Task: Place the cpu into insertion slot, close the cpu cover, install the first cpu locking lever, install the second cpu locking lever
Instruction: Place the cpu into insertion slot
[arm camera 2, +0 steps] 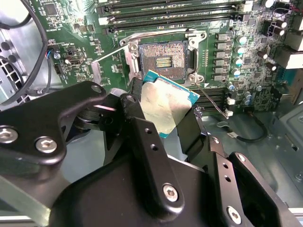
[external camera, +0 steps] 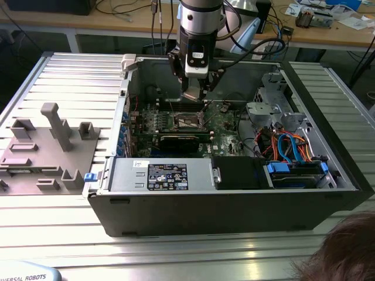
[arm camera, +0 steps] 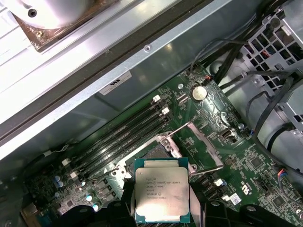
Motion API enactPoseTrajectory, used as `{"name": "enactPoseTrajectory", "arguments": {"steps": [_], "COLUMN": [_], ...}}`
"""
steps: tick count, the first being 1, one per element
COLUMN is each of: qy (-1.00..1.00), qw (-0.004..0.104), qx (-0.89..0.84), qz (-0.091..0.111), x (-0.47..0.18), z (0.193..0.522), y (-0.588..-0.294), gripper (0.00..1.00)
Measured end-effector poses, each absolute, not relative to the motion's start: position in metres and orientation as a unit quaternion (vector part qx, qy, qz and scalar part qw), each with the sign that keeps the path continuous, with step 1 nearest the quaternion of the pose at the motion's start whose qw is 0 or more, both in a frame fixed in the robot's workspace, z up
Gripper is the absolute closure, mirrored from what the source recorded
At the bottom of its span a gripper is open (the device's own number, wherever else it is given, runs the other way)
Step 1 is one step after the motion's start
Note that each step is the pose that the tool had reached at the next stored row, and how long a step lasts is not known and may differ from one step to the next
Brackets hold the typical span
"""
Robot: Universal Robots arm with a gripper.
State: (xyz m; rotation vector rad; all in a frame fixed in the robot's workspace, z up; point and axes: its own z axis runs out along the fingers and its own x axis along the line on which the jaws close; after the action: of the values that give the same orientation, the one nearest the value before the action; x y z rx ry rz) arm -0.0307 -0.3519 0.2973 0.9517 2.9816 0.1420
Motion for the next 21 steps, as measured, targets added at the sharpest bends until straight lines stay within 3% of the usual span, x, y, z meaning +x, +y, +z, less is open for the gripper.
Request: {"name": "enactPoseTrajectory", "arguments": {"steps": [21], "qy": [0.947], "qw": [0.005], "qx": [0.317], "qz": [0.045], "x": [-0.0307], "z": [0.2970], "y": [-0.3519], "gripper": [0.46]}}
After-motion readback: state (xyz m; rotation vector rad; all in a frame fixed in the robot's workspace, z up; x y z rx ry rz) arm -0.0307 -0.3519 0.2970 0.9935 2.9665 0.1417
